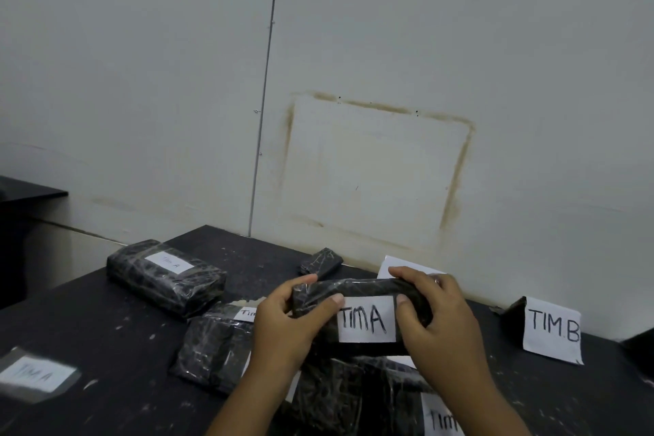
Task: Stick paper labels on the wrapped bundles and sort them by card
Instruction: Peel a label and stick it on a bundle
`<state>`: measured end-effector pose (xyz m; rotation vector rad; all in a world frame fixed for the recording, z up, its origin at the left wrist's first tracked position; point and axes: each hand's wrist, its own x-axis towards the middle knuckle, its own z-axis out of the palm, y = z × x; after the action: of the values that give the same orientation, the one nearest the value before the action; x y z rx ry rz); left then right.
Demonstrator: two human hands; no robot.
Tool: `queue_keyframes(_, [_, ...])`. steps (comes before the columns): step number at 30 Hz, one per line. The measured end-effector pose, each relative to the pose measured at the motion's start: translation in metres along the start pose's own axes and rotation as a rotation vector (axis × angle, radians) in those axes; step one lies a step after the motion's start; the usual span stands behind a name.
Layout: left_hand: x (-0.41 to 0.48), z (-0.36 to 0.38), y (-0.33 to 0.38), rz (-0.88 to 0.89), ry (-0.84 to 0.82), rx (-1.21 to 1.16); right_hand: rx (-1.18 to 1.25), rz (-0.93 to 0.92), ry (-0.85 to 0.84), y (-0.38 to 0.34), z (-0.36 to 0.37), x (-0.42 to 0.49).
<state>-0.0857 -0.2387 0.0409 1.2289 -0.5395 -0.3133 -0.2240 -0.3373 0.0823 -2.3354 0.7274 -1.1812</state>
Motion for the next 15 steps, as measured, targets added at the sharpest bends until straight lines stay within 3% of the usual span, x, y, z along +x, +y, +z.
queue_keyframes(15, [0.0023,-0.0079,0.0018,0.068,-0.135,0.081,0.105,0.039,0.004,0.0065,-0.0039,0.0031])
